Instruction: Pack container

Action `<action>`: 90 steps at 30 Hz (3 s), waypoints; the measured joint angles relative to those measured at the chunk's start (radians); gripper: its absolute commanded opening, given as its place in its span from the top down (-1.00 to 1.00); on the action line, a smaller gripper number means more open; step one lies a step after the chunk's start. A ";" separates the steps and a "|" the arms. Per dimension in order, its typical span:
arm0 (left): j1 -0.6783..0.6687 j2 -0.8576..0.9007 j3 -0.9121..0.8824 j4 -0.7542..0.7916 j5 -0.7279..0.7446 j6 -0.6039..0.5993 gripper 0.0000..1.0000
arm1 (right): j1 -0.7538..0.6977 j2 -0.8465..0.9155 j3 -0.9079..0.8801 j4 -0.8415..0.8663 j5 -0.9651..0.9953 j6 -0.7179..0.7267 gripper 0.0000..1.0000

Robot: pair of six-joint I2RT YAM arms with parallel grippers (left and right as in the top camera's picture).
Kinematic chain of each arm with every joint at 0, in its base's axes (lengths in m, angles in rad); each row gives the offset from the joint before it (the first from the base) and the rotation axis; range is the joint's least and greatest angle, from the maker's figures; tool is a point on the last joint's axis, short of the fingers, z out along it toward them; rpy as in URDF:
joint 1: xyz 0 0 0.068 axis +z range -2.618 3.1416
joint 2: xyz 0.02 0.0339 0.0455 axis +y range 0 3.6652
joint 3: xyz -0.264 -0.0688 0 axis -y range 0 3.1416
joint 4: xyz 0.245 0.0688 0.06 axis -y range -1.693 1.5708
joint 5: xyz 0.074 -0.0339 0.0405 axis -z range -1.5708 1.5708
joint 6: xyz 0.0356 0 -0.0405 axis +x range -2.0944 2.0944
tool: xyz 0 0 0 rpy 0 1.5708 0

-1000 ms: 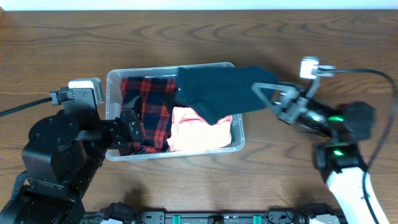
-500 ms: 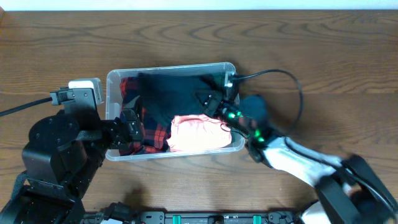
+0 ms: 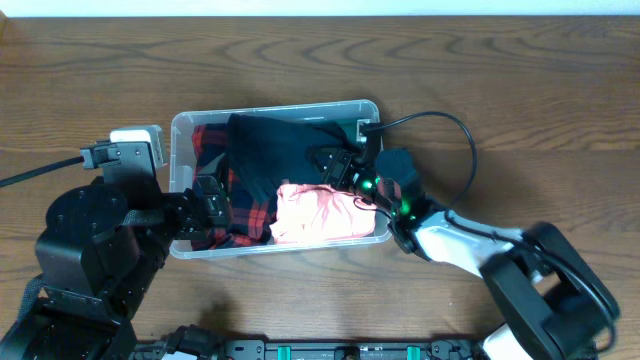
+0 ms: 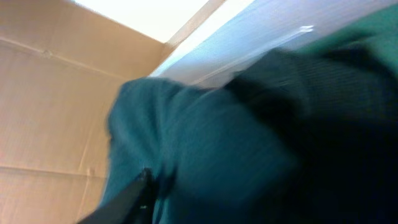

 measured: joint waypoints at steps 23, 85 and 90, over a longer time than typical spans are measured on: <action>0.000 0.000 0.000 0.000 0.000 0.000 -0.96 | -0.188 -0.881 0.055 -0.982 0.208 -0.803 -0.99; 0.000 0.000 0.000 0.000 0.000 0.000 -0.96 | -0.562 -1.686 -0.567 -1.082 0.478 -0.770 -0.98; 0.000 0.000 0.000 0.000 0.000 0.000 -0.96 | -0.562 -1.686 -0.568 -1.082 0.476 -0.761 -0.98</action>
